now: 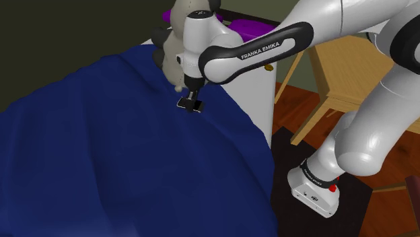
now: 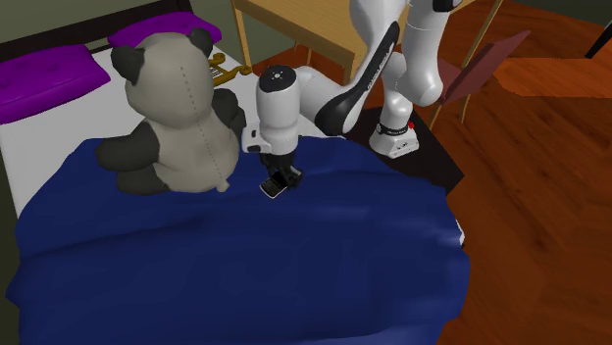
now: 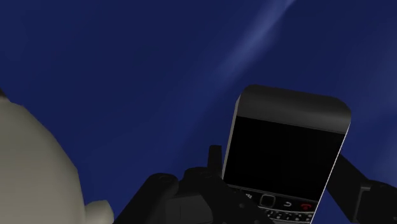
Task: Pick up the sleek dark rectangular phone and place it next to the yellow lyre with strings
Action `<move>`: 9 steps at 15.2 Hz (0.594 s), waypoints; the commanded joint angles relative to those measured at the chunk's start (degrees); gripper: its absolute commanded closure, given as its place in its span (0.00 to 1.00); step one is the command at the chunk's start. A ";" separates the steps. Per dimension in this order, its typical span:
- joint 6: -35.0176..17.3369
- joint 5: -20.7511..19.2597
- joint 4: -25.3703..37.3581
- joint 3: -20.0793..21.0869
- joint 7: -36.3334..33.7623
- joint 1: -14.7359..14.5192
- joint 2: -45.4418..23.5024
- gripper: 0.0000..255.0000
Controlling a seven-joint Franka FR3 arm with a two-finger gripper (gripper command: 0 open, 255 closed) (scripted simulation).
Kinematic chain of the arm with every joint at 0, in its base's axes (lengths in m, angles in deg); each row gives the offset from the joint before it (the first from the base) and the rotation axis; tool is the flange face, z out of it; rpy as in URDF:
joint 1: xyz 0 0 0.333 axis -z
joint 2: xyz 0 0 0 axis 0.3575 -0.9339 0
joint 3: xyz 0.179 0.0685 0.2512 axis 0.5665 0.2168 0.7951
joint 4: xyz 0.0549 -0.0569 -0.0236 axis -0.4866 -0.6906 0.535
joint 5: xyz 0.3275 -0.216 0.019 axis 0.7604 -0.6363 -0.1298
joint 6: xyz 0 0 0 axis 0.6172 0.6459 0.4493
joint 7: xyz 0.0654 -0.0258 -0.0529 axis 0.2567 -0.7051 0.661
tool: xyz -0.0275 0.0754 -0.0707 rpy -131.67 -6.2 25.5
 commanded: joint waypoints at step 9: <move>7.35 1.16 4.55 0.05 1.12 0.13 2.91 1.00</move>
